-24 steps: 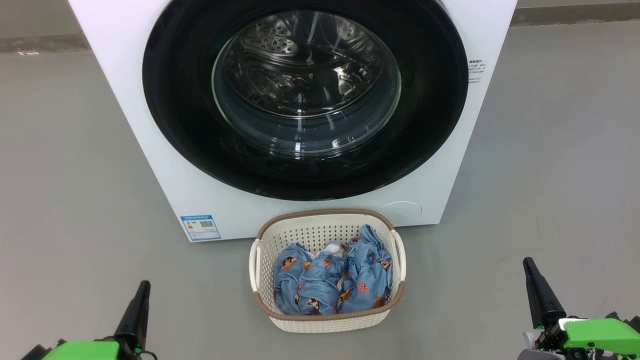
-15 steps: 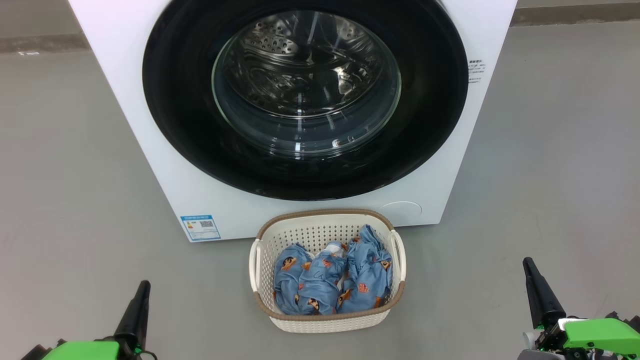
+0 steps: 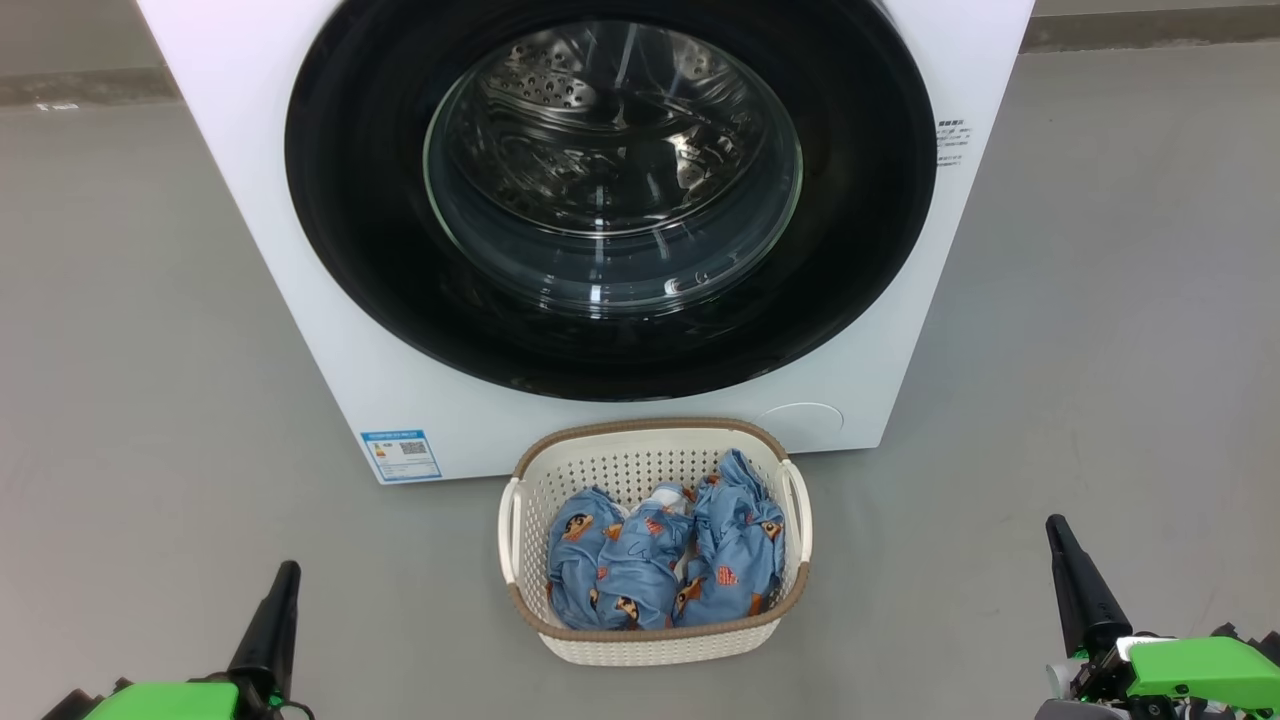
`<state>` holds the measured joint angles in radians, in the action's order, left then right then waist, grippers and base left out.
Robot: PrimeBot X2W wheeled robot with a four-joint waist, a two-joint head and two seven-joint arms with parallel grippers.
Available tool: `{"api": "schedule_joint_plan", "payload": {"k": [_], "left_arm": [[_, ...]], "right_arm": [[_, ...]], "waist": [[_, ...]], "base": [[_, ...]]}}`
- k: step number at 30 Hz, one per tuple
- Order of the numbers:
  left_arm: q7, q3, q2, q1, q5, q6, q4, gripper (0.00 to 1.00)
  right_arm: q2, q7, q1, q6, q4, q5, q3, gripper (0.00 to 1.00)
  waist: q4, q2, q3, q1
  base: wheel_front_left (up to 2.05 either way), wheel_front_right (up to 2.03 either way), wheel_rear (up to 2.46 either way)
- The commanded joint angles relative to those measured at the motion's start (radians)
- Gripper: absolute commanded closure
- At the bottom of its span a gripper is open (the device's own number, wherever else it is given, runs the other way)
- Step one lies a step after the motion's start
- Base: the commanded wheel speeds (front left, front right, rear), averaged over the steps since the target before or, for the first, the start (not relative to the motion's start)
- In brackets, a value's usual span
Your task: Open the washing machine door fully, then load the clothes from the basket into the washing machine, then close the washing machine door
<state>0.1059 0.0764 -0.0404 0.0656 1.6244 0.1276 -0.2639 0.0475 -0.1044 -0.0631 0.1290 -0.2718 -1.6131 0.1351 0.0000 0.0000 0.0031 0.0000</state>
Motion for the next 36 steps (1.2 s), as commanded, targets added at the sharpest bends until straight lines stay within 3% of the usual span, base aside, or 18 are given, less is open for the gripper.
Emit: {"api": "schedule_joint_plan", "payload": {"k": [1, 21, 22, 32, 36], "left_arm": [[0.005, 0.035, -0.012, 0.042, -0.014, 0.003, 0.019, 1.0], [0.006, 0.036, -0.012, 0.042, -0.015, 0.003, 0.019, 1.0], [0.001, 0.001, 0.0, 0.0, 0.0, 0.0, 0.0, 0.0], [-0.02, -0.01, 0.001, -0.009, -0.02, 0.0, 0.0, 0.0], [-0.032, -0.015, -0.005, -0.01, -0.042, 0.0, 0.008, 0.0]], "right_arm": [[0.004, -0.008, -0.045, 0.002, 0.027, 0.003, -0.023, 1.0], [0.004, -0.008, -0.045, 0.002, 0.027, 0.004, -0.022, 1.0], [0.0, -0.001, 0.0, 0.0, 0.0, 0.0, 0.0, 0.0], [-0.001, 0.02, 0.007, 0.0, -0.012, 0.013, -0.01, 0.0], [0.005, 0.032, 0.006, 0.0, -0.012, 0.038, -0.019, 0.0]], "waist": [[0.0, 0.0, 0.0, 0.0], [0.0, 0.0, 0.0, 0.0], [0.0, 0.0, 0.0, 0.0], [0.002, 0.0, -0.002, 0.0022], [0.003, 0.0, 0.0, 0.0002]], "base": [[0.0, 0.0, 0.0], [0.0, 0.0, 0.0], [0.0, 0.0, 0.0], [0.0, 0.0, 0.0], [0.0, 0.0, 0.0]]}}
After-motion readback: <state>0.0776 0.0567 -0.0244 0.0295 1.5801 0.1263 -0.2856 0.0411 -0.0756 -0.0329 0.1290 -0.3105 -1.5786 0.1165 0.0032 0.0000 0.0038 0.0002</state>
